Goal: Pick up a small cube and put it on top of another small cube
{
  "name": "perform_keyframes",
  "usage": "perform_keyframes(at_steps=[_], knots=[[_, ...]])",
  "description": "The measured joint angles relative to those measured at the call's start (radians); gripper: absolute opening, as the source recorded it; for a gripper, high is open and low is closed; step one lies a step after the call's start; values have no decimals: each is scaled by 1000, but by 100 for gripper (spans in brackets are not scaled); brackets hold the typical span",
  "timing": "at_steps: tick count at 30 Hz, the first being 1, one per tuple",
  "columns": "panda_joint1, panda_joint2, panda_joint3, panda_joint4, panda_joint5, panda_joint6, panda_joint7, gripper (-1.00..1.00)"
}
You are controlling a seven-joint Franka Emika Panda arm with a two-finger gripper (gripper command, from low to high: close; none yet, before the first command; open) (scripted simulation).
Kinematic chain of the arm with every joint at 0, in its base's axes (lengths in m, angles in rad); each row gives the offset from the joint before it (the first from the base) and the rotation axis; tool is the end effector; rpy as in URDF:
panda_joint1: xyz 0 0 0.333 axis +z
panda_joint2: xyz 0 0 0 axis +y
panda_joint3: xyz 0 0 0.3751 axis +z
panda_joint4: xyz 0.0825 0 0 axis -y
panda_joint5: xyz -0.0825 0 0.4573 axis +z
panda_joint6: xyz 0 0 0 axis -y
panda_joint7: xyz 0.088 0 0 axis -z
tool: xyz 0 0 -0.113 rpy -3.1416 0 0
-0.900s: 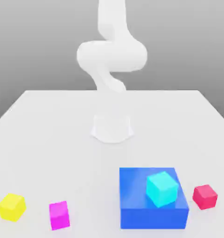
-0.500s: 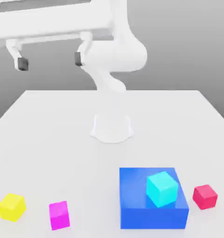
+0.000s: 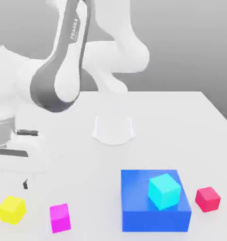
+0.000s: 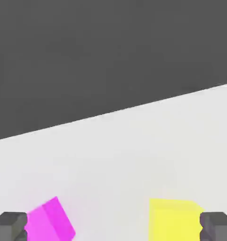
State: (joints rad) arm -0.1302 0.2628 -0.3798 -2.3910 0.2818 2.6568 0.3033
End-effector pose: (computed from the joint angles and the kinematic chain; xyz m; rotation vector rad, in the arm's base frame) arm 0.4776 -0.2817 0.2065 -2.6898 1.5543 -0.0562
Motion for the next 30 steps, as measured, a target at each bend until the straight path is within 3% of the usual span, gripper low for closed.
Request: perform_keyframes(at_steps=[5, 6, 13, 19, 30], knots=[[-84, 176, 70, 24, 78, 111, -76, 0], [-106, 210, 95, 33, 100, 137, -93, -100], [-111, 218, 102, 34, 104, 142, -96, -100], [-27, 76, 24, 30, -25, 1, -10, -100], [276, 16, 254, 69, -154, -132, 6, -100]])
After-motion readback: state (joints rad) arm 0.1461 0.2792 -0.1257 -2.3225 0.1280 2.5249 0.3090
